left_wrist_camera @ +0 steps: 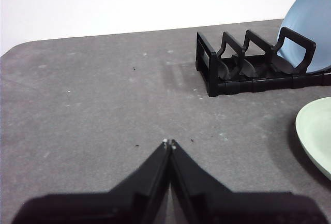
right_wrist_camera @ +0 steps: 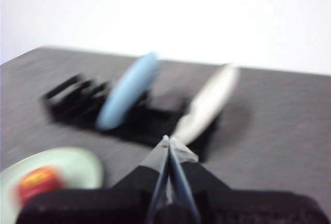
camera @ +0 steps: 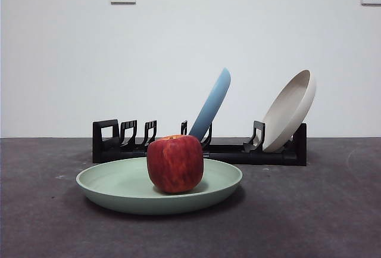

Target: Take the green plate from the plate rack,put the plate on the table,take the apple from the table,put the apple in the plate

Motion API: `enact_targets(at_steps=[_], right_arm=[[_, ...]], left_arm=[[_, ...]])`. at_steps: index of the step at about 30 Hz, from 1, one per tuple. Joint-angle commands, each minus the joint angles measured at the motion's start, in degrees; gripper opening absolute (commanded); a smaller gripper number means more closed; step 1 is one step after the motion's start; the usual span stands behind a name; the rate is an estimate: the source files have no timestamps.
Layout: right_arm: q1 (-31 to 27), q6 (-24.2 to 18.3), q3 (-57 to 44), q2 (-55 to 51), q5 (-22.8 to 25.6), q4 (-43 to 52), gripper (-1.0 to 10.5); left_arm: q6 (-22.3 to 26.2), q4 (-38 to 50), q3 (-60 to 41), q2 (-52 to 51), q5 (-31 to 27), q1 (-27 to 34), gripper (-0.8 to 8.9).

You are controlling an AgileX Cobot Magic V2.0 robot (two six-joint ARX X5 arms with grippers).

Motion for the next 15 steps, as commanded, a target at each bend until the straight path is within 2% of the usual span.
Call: enact_targets(at_steps=[1,6,15], right_arm=[[-5.1,-0.3,-7.7,-4.6,-0.2,6.1,0.0],[-9.6,-0.1,-17.7,-11.1,0.0,10.8,0.0],[-9.9,4.6,-30.6,-19.9,0.0,13.8,0.0]], left_arm=[[-0.5,0.2,-0.8,-0.2,-0.2,0.2,-0.03],[-0.5,0.2,-0.8,-0.2,-0.2,0.2,-0.03],[-0.5,0.2,-0.8,-0.2,-0.1,0.2,-0.03]])
